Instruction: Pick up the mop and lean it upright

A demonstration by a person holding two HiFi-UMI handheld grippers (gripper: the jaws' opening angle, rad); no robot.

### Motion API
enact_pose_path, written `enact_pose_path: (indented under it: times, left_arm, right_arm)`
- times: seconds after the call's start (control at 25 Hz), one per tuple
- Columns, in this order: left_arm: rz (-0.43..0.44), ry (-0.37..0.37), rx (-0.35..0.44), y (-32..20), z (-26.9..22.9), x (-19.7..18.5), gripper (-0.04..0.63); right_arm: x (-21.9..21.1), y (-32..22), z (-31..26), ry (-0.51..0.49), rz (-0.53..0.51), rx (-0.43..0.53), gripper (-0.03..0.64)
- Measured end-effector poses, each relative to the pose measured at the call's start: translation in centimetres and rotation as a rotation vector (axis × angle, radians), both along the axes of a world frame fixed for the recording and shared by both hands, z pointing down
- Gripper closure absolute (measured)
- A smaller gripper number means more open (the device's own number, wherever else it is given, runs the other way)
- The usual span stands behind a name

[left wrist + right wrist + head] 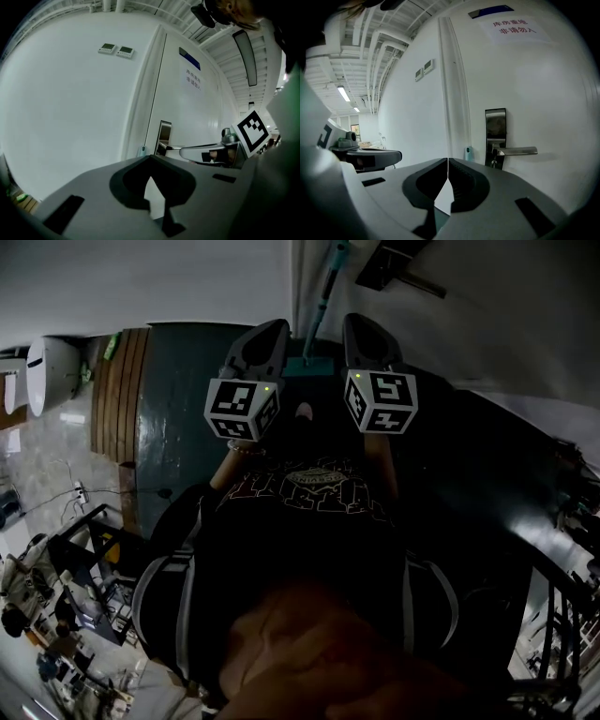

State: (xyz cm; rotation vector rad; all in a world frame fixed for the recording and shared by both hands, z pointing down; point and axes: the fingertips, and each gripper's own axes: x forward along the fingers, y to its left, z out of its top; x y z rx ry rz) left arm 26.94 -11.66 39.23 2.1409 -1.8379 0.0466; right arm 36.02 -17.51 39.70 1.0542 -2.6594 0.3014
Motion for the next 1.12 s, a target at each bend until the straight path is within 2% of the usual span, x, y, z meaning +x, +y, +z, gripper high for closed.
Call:
enact_pose_path:
  times: [0.92,1.12]
  left_arm:
    - [0.308,-0.009,-0.023,-10.1,1.3,-5.6,0.549]
    - [0.314,0.0,-0.036,-10.8,1.6,-6.2,0.549]
  right_arm:
    - [-5.0,-8.6,2.4,0.029,0.285,-0.035,0.597]
    - [-5.6,-10.2,3.9,0.054,0.295,-0.05,0.595]
